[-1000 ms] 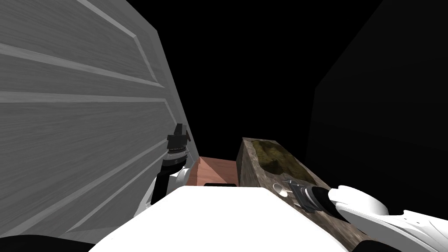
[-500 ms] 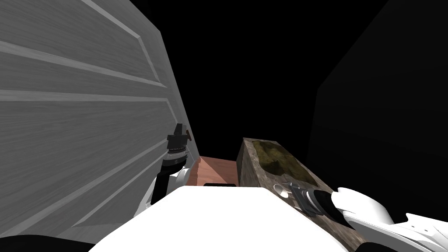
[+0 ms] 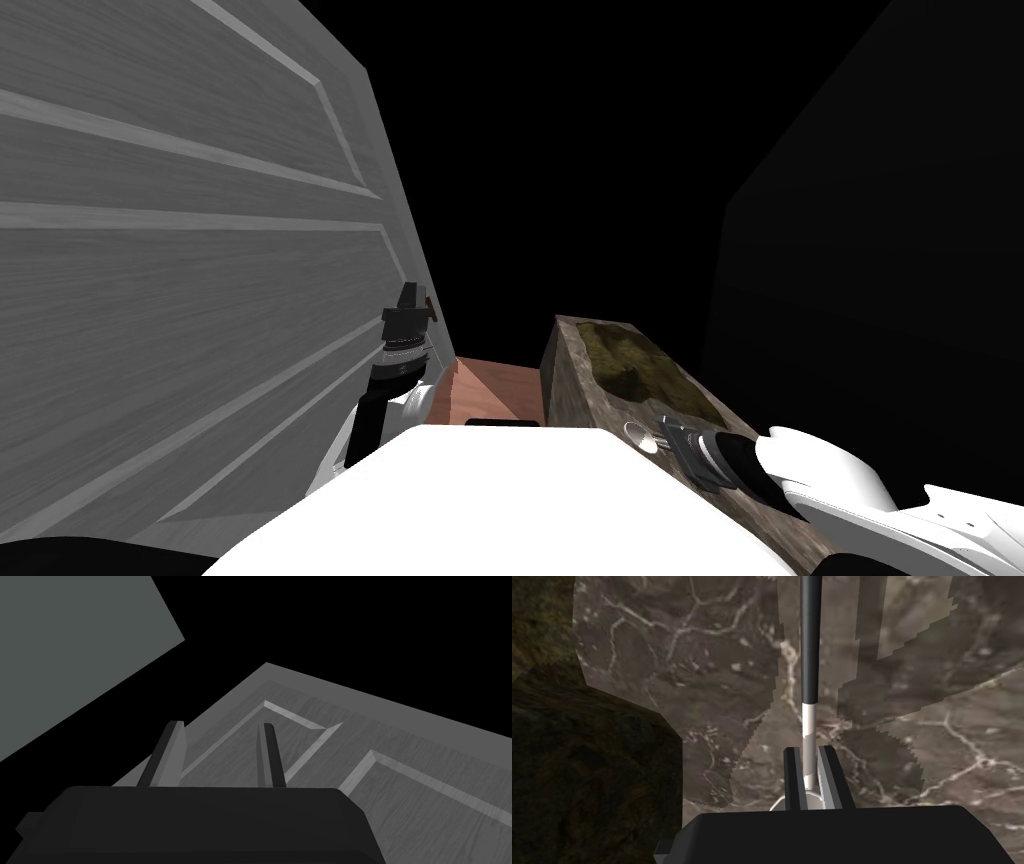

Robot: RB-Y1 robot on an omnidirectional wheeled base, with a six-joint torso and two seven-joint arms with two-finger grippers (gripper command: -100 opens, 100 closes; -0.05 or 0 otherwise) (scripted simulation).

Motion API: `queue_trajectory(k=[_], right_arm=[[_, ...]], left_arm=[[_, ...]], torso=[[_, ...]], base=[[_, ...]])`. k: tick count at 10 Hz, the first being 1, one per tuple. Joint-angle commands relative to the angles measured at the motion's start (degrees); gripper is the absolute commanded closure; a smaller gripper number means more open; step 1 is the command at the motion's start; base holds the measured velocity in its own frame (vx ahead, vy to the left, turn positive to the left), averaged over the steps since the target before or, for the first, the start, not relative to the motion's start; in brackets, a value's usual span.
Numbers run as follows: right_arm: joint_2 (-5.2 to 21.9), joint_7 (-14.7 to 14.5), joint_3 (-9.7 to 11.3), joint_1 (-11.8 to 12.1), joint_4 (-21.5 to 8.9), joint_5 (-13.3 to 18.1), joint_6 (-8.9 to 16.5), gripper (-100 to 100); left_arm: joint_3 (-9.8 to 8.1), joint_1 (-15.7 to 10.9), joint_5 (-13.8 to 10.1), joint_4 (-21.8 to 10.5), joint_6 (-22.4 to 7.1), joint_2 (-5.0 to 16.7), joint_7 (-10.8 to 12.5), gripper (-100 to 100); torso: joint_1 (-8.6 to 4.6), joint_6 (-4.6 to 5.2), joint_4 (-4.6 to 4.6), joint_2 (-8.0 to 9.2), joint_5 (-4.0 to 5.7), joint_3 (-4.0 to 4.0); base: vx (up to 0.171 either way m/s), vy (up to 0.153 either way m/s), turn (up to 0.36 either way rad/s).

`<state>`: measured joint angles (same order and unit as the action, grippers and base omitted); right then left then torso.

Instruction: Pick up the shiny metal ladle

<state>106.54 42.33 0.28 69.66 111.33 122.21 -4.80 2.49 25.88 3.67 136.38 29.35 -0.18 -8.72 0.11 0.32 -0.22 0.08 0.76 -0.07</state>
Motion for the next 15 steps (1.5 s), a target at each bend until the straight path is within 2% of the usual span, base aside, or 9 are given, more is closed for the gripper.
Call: queue_trajectory(k=[1,2,3,4,9,11,12,14,15], right_arm=[[0.00,0.00,0.00,0.00,0.00,0.00,0.00,100],[-0.01,0.01,-0.01,-0.01,0.00,-0.01,0.01,100],[-0.01,0.03,-0.01,-0.01,0.01,-0.02,0.02,0],[-1.02,-2.83,0.05,-1.43,-0.35,-2.88,-2.22,100],[-3.20,-10.50,-1.59,-3.70,-1.43,-9.81,-6.54,100],[-3.20,-13.21,-1.59,-3.70,-1.43,-10.86,-6.54,100],[-4.29,-15.08,-2.41,-4.83,-1.98,-13.45,-8.71,100],[-4.29,-17.86,-2.41,-4.83,-1.98,-14.49,-8.71,100],[-5.39,-19.68,-3.23,-5.97,-2.52,-17.10,-10.87,100]], left_arm=[[0.00,0.00,0.00,0.00,0.00,0.00,0.00,0],[0.00,0.00,0.00,0.00,0.00,0.00,0.00,0],[0.00,0.00,0.00,0.00,0.00,0.00,0.00,0],[0.00,0.00,0.00,0.00,0.00,0.00,0.00,0],[0.00,0.00,0.00,0.00,0.00,0.00,0.00,0],[0.00,0.00,0.00,0.00,0.00,0.00,0.00,0],[0.00,0.00,0.00,0.00,0.00,0.00,0.00,0],[0.00,0.00,0.00,0.00,0.00,0.00,0.00,0],[0.00,0.00,0.00,0.00,0.00,0.00,0.00,0]], torso=[[0.00,0.00,0.00,0.00,0.00,0.00],[-0.02,0.00,0.00,0.02,0.00,0.01],[-0.03,0.00,0.00,0.03,0.00,0.02],[-0.03,0.00,0.00,0.03,0.00,0.02],[-0.02,0.02,0.00,0.03,-0.01,0.02],[-0.05,0.03,0.00,0.01,-0.02,0.00],[-0.02,0.01,0.00,0.02,-0.02,0.01],[-0.02,0.00,-0.01,0.02,-0.03,0.01],[0.00,-0.02,0.00,0.03,-0.04,0.01]], base=[[0.000,0.000,0.000],[0.000,0.000,0.000],[0.000,0.000,0.000],[0.005,-0.006,-0.001],[0.006,-0.006,-0.019],[0.007,-0.007,-0.022],[0.006,-0.006,-0.021],[0.003,-0.003,-0.009],[-0.003,0.002,-0.067]])
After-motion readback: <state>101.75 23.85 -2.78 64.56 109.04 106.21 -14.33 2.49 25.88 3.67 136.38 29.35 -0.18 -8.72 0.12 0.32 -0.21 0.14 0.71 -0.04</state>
